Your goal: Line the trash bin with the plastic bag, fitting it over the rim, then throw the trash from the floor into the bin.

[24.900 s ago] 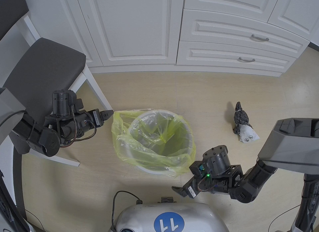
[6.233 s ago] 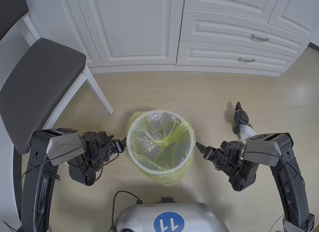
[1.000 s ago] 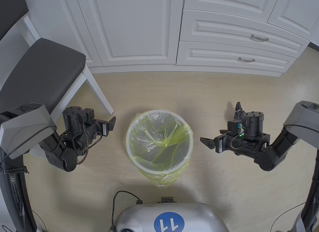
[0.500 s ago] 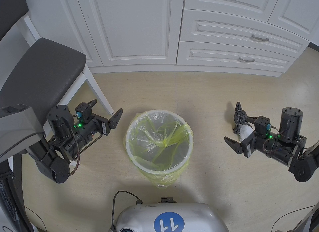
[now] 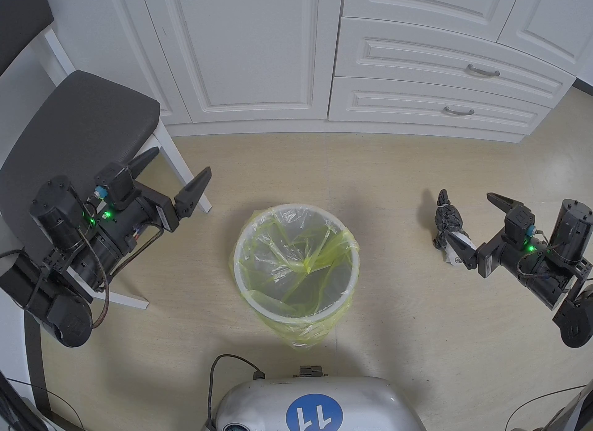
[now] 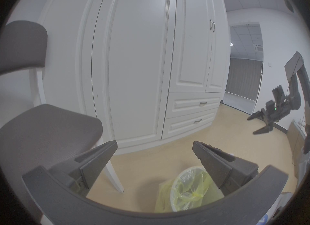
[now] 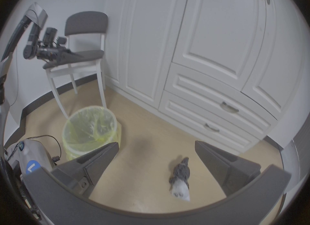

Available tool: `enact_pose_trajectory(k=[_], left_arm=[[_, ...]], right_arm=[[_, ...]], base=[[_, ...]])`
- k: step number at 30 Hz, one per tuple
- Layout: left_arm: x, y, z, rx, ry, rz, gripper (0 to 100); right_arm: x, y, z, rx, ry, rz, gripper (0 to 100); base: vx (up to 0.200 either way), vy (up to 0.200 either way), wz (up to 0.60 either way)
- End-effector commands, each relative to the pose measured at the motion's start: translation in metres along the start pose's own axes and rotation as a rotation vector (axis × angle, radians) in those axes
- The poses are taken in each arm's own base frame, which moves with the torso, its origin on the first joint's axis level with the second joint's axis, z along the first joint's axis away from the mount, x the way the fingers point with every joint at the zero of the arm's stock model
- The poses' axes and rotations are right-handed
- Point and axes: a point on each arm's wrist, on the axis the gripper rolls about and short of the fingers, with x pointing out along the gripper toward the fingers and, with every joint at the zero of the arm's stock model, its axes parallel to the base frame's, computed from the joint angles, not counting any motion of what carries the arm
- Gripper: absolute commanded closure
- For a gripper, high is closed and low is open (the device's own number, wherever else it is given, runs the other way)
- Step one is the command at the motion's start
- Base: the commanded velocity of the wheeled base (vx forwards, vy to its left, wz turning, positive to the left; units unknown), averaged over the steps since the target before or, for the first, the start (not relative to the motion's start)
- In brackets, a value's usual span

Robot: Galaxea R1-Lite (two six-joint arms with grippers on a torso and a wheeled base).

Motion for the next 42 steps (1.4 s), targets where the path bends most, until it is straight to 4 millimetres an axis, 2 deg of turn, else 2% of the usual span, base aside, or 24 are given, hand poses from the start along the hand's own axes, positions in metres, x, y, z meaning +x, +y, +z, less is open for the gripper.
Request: enact_pose_trajectory(k=[1,6,10,13,16,19,22,24,25,28,29,30,32,39,42], left_arm=[[-0.011,0.002,0.031,0.021,-0.093,0.018,0],[-0.017,0.006,0.044,0.029,-0.134,0.035,0],[-0.027,0.011,0.058,0.044,-0.174,0.057,0],[-0.034,0.011,0.065,0.051,-0.193,0.061,0],[-0.035,0.011,0.068,0.052,-0.2,0.061,0],[-0.035,0.009,0.067,0.051,-0.195,0.054,0],[-0.033,0.009,0.064,0.049,-0.187,0.053,0],[-0.033,0.009,0.063,0.048,-0.185,0.052,0],[-0.032,0.008,0.061,0.047,-0.175,0.049,0],[-0.031,0.008,0.059,0.046,-0.17,0.05,0],[-0.031,0.009,0.059,0.047,-0.172,0.05,0],[-0.031,0.009,0.06,0.048,-0.173,0.053,0],[-0.032,0.009,0.059,0.048,-0.171,0.053,0],[-0.032,0.01,0.06,0.048,-0.172,0.056,0],[-0.032,0.01,0.059,0.048,-0.171,0.056,0]], right_arm=[[0.02,-0.014,-0.022,0.075,0.196,-0.095,0],[0.052,-0.048,-0.022,0.302,0.401,-0.161,0],[0.089,-0.074,-0.025,0.558,0.614,-0.19,0],[0.117,-0.088,-0.045,0.633,0.705,-0.226,0],[0.149,-0.107,-0.075,0.632,0.713,-0.246,0],[0.17,-0.12,-0.098,0.604,0.719,-0.233,0],[0.191,-0.114,-0.126,0.628,0.719,-0.184,0],[0.193,-0.114,-0.128,0.63,0.718,-0.183,0],[0.217,-0.103,-0.157,0.669,0.683,-0.195,0],[0.231,-0.093,-0.185,0.697,0.626,-0.218,0],[0.232,-0.092,-0.187,0.696,0.624,-0.219,0],[0.237,-0.088,-0.203,0.693,0.603,-0.225,0],[0.244,-0.084,-0.219,0.691,0.572,-0.235,0],[0.267,-0.074,-0.253,0.675,0.416,-0.276,0],[0.275,-0.075,-0.262,0.67,0.337,-0.296,0]], base=[[0.0,0.0,0.0],[0.0,0.0,0.0],[0.0,0.0,0.0],[0.0,0.0,0.0],[0.0,0.0,0.0],[0.0,0.0,0.0],[0.0,0.0,0.0],[0.0,0.0,0.0],[0.0,0.0,0.0],[0.0,0.0,0.0],[0.0,0.0,0.0],[0.0,0.0,0.0],[0.0,0.0,0.0],[0.0,0.0,0.0],[0.0,0.0,0.0]])
